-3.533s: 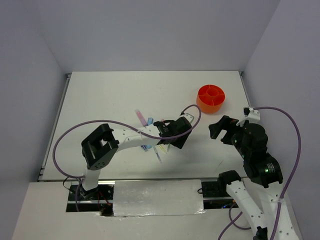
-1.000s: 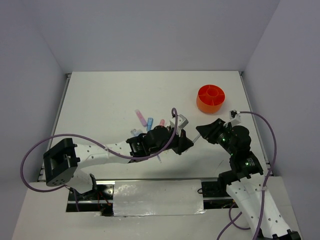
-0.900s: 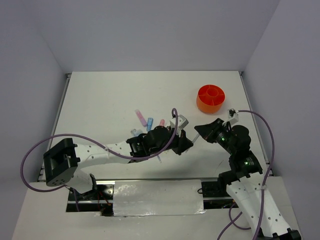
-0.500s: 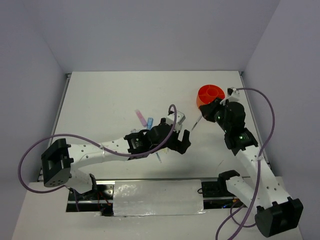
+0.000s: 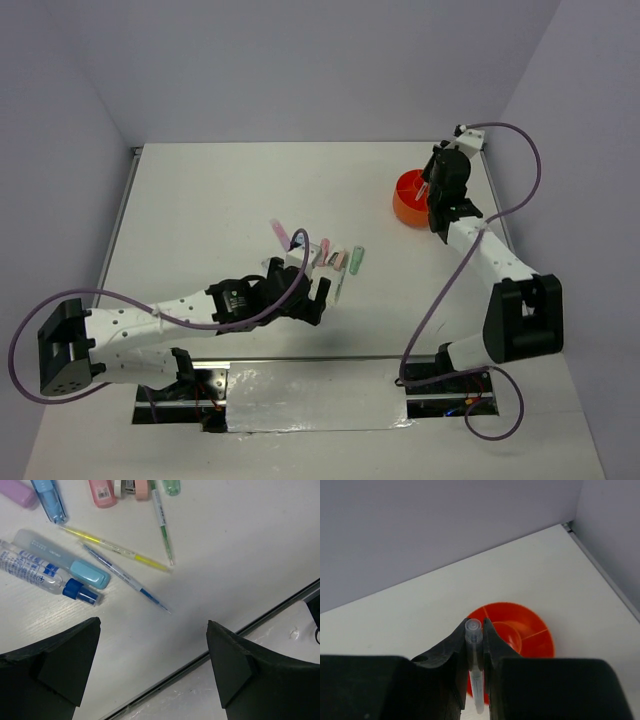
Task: Sort the stationery into containers
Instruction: Place the pen in the storage box, then pick up the pen from the center of the board.
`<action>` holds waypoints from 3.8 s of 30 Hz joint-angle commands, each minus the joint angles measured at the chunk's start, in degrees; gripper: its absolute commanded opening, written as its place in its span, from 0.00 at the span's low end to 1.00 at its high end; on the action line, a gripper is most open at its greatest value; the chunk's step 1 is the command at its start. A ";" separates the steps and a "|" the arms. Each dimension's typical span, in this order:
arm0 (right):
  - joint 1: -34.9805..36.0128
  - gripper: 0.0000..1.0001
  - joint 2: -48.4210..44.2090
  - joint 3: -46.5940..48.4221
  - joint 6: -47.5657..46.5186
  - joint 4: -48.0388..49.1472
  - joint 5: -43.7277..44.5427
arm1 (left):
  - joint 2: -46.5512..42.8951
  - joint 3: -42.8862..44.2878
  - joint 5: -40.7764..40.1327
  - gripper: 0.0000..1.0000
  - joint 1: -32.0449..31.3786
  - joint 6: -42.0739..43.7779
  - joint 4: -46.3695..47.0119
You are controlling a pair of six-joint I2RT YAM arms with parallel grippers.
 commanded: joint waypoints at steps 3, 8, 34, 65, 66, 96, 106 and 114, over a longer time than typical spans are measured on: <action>-3.89 0.00 8.08 9.60 -5.71 9.98 2.10 | -1.84 -2.22 1.99 0.99 -0.08 0.38 1.20; -5.92 0.00 13.89 14.54 -4.57 7.51 -0.98 | -1.93 -3.72 1.12 0.99 -0.16 1.53 0.94; -5.04 0.75 4.86 8.83 3.34 1.73 -7.13 | 10.27 1.45 -0.29 0.99 -0.08 -9.71 2.61; 4.71 0.75 -25.12 0.22 6.06 -24.39 -19.44 | 37.00 15.26 -12.07 0.52 -1.04 -40.22 -13.65; 4.71 0.75 -25.30 -0.04 6.41 -24.13 -19.70 | 37.27 15.52 -11.98 0.48 -1.22 -40.31 -13.91; 4.71 0.74 -23.02 -3.11 8.69 -21.41 -34.63 | 26.82 14.11 -17.94 0.00 -6.57 -43.48 -16.81; 15.17 0.74 -19.86 -12.16 17.92 -9.03 -47.98 | 7.67 -4.38 -26.23 0.00 -14.75 -19.41 16.36; 20.79 0.73 -19.32 -15.95 21.62 -3.65 -50.91 | -3.77 -15.67 -23.32 0.00 -14.67 -7.36 38.90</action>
